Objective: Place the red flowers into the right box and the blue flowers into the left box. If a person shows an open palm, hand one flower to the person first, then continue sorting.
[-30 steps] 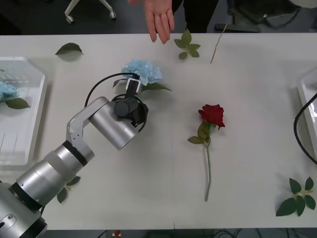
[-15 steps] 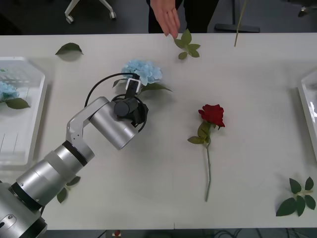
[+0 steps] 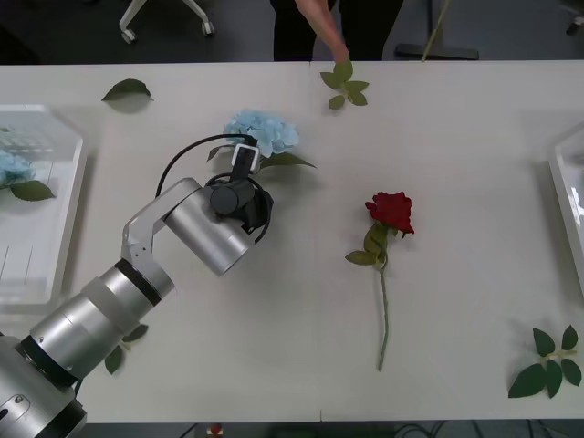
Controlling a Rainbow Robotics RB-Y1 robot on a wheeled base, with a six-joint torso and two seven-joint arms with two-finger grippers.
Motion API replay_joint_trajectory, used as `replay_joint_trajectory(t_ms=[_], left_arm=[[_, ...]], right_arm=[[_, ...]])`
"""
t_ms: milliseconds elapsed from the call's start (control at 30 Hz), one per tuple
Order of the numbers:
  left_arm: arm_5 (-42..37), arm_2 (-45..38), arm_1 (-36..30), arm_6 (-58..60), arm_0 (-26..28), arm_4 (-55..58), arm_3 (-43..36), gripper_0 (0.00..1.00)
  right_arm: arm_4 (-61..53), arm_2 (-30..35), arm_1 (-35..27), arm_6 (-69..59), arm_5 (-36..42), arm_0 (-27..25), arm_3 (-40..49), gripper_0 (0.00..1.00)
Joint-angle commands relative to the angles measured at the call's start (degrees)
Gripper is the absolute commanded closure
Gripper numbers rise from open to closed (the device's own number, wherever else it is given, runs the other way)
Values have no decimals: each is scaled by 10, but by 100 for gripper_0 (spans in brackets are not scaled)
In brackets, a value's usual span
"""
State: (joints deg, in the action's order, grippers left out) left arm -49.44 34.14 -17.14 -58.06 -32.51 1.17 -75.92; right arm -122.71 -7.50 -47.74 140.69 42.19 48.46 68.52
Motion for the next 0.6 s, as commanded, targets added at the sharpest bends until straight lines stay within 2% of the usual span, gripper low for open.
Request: replay_joint_trajectory(t_ms=[33, 200, 600], left_arm=[[0, 2, -9, -4, -1, -5, -15, 100], [0, 2, -9, -5, -1, -6, -15, 100], [0, 3, -8, -5, 1, -6, -16, 100]], right_arm=[[-23, 3, 5, 92, -6, 16, 43, 100], [-23, 3, 18, 143, -18, 16, 81, 100], [28, 2, 62, 143, -23, 47, 115, 100]])
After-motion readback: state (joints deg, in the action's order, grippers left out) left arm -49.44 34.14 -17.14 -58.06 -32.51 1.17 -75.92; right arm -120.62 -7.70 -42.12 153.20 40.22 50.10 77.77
